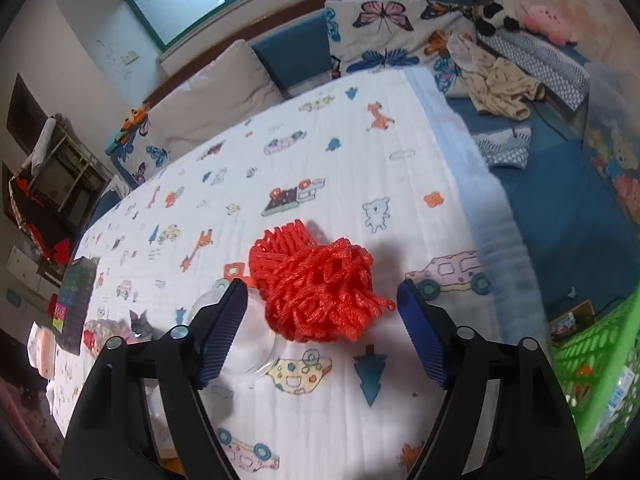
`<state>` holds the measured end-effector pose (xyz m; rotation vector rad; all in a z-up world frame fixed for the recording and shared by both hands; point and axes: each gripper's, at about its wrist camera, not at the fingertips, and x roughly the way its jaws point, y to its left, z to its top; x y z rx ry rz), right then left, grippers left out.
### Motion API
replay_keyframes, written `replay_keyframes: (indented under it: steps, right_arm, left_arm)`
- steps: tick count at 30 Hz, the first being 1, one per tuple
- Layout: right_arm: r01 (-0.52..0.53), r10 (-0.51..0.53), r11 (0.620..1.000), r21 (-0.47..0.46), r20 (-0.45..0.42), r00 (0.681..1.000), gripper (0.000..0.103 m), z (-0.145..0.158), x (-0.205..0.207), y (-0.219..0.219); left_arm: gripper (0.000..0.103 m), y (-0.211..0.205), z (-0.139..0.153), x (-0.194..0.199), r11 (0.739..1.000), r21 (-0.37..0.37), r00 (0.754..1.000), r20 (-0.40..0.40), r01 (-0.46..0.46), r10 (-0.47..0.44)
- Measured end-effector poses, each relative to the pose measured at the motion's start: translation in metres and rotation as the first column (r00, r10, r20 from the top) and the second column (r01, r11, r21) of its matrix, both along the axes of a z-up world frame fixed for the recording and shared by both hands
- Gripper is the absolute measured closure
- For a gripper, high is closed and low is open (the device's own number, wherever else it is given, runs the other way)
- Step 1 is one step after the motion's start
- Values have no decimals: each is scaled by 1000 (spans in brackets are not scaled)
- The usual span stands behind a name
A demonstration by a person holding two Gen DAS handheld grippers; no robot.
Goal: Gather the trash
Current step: 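Grasp the red tassel with the right gripper, then drop the red tassel into the green basket with the right gripper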
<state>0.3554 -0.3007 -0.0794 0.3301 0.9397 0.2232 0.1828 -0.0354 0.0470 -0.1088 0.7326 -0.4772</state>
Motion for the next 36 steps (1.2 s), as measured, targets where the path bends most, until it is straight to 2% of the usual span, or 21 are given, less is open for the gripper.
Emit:
replay_keyframes:
  steps: [3, 6, 10, 20, 36]
  right_arm:
    - [1, -1, 1000, 2, 1, 1000, 37, -3, 2, 0]
    - [-13, 12, 1000, 16, 3, 1000, 50, -2, 1, 0]
    - [-3, 2, 1000, 24, 26, 1000, 55, 5, -7, -1]
    - [4, -6, 1000, 16, 92, 996, 56, 39, -50, -20]
    - [176, -169, 984, -41, 131, 977, 56, 63, -155, -113]
  left_arm:
    - [40, 0, -1, 1, 1000, -4, 1000, -9, -5, 5]
    - [40, -1, -2, 1, 1000, -5, 1000, -13, -6, 6]
    - [40, -4, 1, 1, 1000, -1, 1000, -1, 2, -2]
    - [40, -21, 1, 1, 999, -13, 999, 5, 40, -40]
    - [40, -100, 8, -10, 982, -31, 982, 30, 189, -188]
